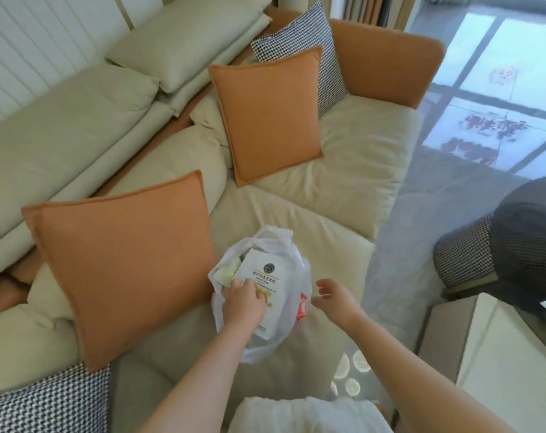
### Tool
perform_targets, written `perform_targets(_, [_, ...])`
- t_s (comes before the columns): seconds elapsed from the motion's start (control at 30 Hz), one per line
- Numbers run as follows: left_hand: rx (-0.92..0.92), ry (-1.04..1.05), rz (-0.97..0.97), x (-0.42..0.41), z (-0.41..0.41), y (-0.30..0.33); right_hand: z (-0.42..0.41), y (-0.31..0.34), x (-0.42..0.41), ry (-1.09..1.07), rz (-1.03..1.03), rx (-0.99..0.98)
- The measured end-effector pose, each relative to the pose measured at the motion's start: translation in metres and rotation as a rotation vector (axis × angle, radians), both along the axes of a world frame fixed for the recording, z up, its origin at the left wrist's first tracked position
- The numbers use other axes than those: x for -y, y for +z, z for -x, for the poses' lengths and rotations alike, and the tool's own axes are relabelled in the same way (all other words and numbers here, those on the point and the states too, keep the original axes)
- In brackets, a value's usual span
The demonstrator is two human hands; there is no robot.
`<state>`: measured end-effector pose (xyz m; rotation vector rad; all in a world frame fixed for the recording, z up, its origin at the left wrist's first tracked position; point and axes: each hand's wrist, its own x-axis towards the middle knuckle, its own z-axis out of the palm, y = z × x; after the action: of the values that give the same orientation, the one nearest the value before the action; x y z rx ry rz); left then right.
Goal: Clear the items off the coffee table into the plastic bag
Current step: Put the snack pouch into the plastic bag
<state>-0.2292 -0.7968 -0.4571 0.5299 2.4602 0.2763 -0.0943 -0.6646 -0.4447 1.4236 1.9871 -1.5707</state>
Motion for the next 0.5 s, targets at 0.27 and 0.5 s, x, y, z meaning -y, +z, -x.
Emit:
perform_targets(0.27, [0.221,-0.318,-0.027,-0.119,-0.116,0.031,-0.135,0.017,-0.073,-0.103,-0.091,0.059])
perform_targets(0.5, [0.279,-0.588,-0.012,-0.205,-0.241,0.04,-0.271,0.019,-0.121,-0.378,-0.11,0.091])
